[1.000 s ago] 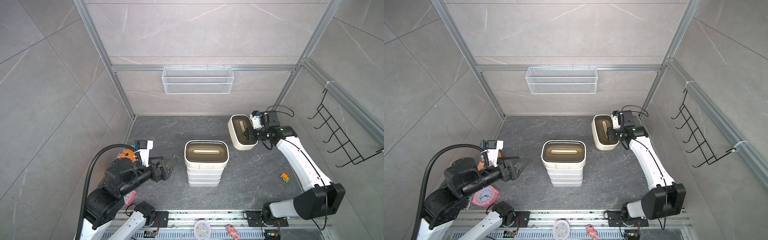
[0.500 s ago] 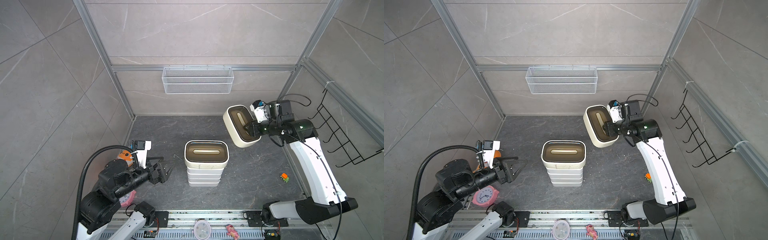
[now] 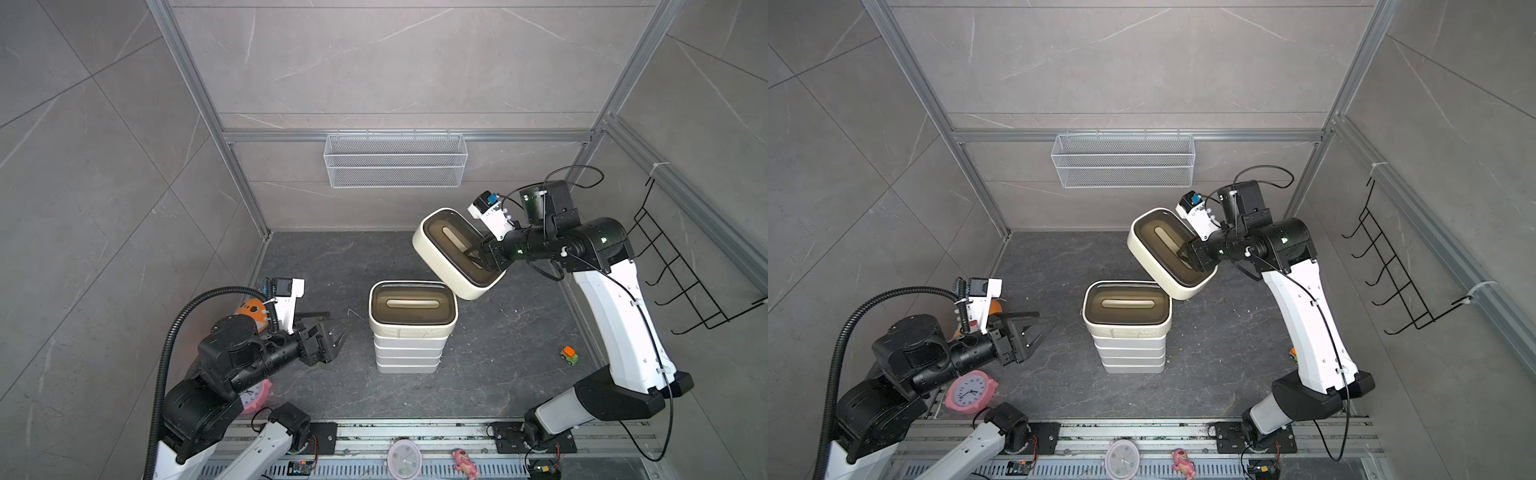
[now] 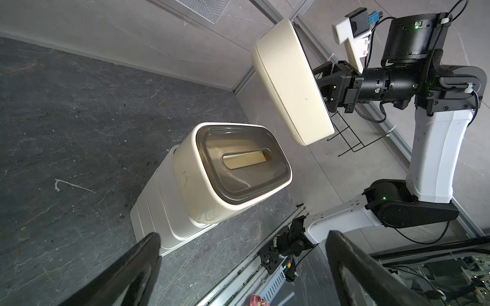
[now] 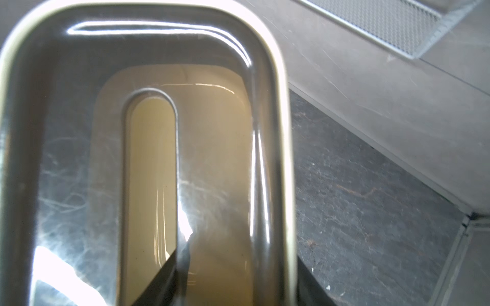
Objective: Stack the tissue boxes
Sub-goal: Place the tissue box at the tissue box.
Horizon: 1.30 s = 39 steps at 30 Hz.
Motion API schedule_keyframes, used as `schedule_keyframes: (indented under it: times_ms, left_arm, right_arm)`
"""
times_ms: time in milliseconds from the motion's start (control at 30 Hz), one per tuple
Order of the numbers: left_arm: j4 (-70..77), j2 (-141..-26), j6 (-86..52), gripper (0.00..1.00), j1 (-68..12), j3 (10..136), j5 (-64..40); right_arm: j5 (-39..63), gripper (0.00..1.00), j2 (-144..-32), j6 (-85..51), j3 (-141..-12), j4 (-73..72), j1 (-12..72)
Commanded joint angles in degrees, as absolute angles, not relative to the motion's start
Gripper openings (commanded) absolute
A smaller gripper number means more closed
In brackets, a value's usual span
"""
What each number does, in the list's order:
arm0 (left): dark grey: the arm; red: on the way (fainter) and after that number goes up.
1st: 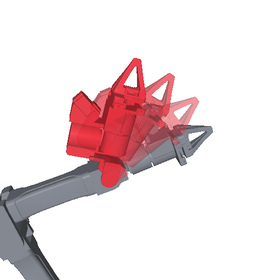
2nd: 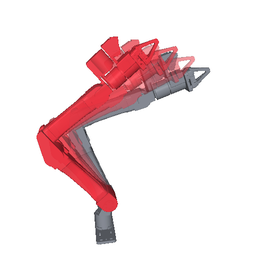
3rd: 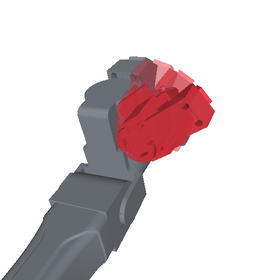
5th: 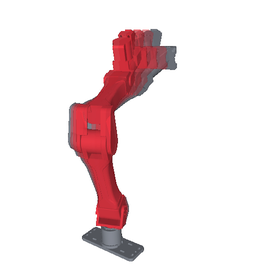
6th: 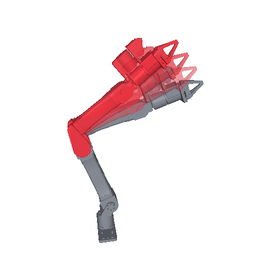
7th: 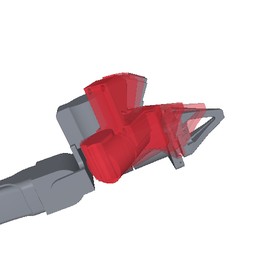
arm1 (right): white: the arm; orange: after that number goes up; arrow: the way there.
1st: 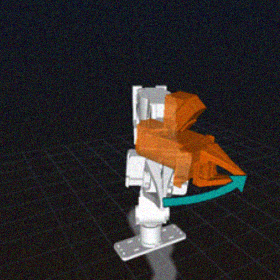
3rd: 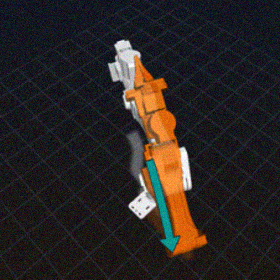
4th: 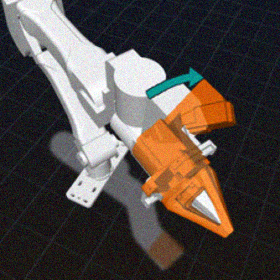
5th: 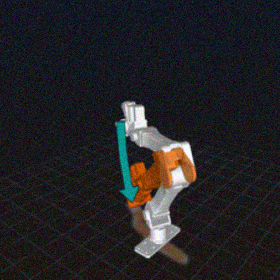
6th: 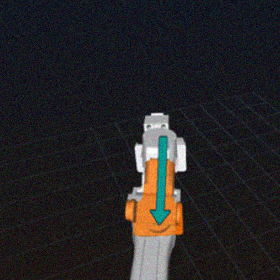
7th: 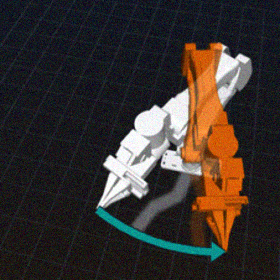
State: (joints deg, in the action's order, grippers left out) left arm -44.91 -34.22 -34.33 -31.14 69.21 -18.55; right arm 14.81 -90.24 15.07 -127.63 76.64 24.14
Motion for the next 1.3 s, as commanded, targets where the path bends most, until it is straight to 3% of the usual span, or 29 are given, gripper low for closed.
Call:
schedule_keyframes:
  times_ms: [0, 233, 700, 1267]
  left_arm:
    - [-41.22, -34.63, -35.74, 1.00, -31.22, 70.24, -20.35]
    - [-42.94, -34.63, -34.54, 1.00, -31.27, 70.21, -18.85]
    - [-41.63, -33.93, -35.44, 1.00, -31.24, 70.17, -19.85]
    - [-41.80, -33.67, -35.92, 1.00, -31.28, 69.60, -19.47]
  right_arm:
    - [18.42, 0.44, -92.32, 19.23, -133.89, 80.61, 25.52]
    - [15.29, 0.44, -95.43, 21.50, -137.26, 82.40, 28.74]
    - [21.87, 0.43, -102.32, 28.74, -149.99, 88.46, 32.81]
    - [21.41, 0.43, -104.40, 33.79, -151.14, 90.23, 37.53]
